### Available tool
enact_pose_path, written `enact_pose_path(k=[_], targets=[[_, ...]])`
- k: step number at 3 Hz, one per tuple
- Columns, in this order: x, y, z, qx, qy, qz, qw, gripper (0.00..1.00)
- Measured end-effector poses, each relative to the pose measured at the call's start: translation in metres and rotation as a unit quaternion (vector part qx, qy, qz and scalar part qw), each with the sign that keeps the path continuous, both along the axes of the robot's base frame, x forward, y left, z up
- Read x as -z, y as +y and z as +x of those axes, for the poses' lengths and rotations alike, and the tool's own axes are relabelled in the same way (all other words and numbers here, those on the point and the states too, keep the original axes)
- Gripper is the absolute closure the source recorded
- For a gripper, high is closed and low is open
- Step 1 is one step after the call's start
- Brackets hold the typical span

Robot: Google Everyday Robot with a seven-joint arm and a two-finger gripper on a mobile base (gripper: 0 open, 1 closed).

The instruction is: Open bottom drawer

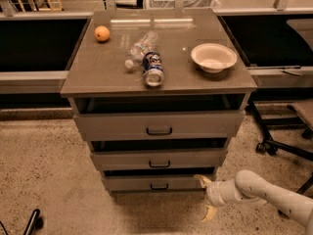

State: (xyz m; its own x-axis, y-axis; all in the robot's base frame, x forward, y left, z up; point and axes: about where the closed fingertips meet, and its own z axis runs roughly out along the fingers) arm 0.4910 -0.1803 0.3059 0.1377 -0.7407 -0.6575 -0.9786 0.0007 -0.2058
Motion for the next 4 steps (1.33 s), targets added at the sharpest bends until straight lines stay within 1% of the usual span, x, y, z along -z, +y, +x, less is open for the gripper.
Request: enact_pose_path(k=[1, 2, 3, 4], targets=[[0.003, -0.001, 0.001, -0.001, 0.002, 0.001, 1.0, 0.0], [0.029, -0.006, 0.006, -0.006, 0.014, 0.006, 0.9999, 0.0], [0.061, -0.021, 0.015, -0.006, 0.009, 0.016, 0.9998, 0.0], [0.085, -0.024, 0.04, -0.018, -0.015, -0.006, 0.9997, 0.0]])
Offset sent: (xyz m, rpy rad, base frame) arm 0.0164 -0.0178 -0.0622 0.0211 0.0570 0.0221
